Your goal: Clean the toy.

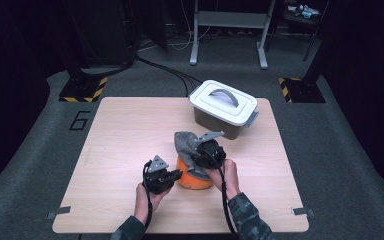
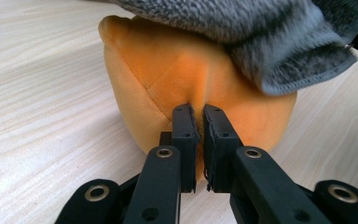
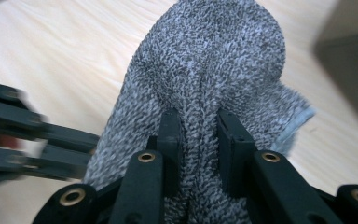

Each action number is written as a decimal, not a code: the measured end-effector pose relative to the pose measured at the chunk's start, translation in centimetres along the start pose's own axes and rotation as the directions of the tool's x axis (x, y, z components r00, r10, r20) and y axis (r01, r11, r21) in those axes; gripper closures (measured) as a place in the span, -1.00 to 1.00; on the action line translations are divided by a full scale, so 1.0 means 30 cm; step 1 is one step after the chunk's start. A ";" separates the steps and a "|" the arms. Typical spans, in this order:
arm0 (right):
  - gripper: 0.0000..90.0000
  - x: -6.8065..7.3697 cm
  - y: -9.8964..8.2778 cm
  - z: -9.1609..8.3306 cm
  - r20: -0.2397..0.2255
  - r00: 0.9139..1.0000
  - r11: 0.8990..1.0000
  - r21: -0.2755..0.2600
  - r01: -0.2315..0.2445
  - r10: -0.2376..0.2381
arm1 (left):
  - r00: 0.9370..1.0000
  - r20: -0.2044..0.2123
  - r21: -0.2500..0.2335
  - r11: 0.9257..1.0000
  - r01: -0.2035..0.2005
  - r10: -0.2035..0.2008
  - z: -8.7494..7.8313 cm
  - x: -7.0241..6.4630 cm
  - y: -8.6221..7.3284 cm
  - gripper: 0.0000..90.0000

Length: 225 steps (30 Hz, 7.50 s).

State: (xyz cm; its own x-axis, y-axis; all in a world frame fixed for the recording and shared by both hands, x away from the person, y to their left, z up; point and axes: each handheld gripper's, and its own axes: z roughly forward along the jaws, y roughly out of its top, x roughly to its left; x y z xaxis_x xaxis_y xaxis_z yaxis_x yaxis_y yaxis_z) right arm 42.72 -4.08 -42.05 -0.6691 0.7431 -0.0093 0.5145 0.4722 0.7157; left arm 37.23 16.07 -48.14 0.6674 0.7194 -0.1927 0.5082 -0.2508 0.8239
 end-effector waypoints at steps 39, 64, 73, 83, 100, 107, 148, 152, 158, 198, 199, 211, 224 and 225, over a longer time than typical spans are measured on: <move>0.62 -0.095 -0.004 0.004 0.058 0.997 0.996 0.072 -0.050 0.046 | 1.000 0.003 0.000 1.000 0.016 -0.016 0.003 0.000 -0.012 0.87; 0.62 -0.076 -0.092 -0.073 0.082 0.996 0.997 0.069 -0.035 0.029 | 1.000 0.009 -0.015 1.000 0.023 -0.023 0.006 0.011 -0.014 0.87; 0.62 -0.093 -0.121 -0.041 0.105 0.994 0.996 0.071 -0.046 0.038 | 0.999 0.036 -0.008 0.999 0.038 -0.038 -0.026 0.029 -0.008 0.07; 0.62 -0.125 -0.110 -0.035 0.116 0.991 0.995 0.065 -0.070 0.062 | 0.999 0.049 0.014 1.000 -0.004 0.004 0.012 0.016 -0.011 0.75; 0.61 0.072 -0.020 -0.021 0.111 0.985 0.991 0.048 0.129 -0.133 | 1.000 0.011 0.012 1.000 0.021 -0.021 0.008 -0.001 0.008 0.87; 0.61 -0.033 -0.083 -0.055 0.139 0.990 0.998 0.055 0.025 -0.032 | 1.000 0.020 0.007 1.000 0.019 -0.020 0.006 0.003 0.003 0.87; 0.62 -0.085 -0.102 -0.137 0.017 0.998 0.997 -0.037 -0.061 0.061 | 0.997 0.081 -0.028 1.000 0.003 -0.001 0.012 -0.028 0.023 0.87; 0.61 0.002 -0.053 -0.117 -0.031 0.999 0.999 -0.031 0.014 -0.015 | 0.997 0.076 -0.026 1.000 -0.002 0.004 0.011 -0.028 0.024 0.87; 0.62 0.019 -0.082 -0.054 0.015 0.999 1.000 0.000 0.030 -0.030 | 0.996 0.083 -0.035 0.999 0.038 -0.035 0.004 -0.002 0.001 0.87; 0.62 0.050 -0.036 -0.079 0.051 0.998 1.000 -0.001 0.019 -0.019 | 1.000 -0.002 0.032 0.999 -0.003 0.003 0.071 -0.009 0.059 0.72; 0.63 0.070 -0.042 -0.062 0.068 0.997 0.999 0.020 0.045 -0.046 | 1.000 -0.005 0.040 0.999 -0.006 0.006 0.071 -0.008 0.060 0.73; 0.64 -0.048 -0.141 -0.061 0.140 0.990 0.999 0.027 -0.027 0.023 | 0.999 0.021 0.022 0.999 0.040 -0.041 0.074 0.003 0.051 0.81; 0.63 -0.113 -0.148 -0.047 0.132 0.989 0.996 0.044 -0.075 0.069 | 0.994 -0.041 0.034 0.995 -0.096 0.098 0.052 -0.005 0.062 0.12; 0.63 -0.116 -0.146 -0.045 0.130 0.989 0.996 0.041 -0.077 0.071 | 0.993 -0.043 0.036 0.993 -0.112 0.114 0.053 -0.004 0.065 0.05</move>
State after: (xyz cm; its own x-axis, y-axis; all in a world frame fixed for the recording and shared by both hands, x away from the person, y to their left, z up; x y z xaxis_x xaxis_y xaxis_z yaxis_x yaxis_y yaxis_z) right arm 42.07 -9.37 -44.19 -0.5550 0.8304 -0.0492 0.5865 0.4326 0.6847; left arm 39.00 14.45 -47.35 0.6966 0.7136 -0.0744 0.4495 -0.3533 0.8204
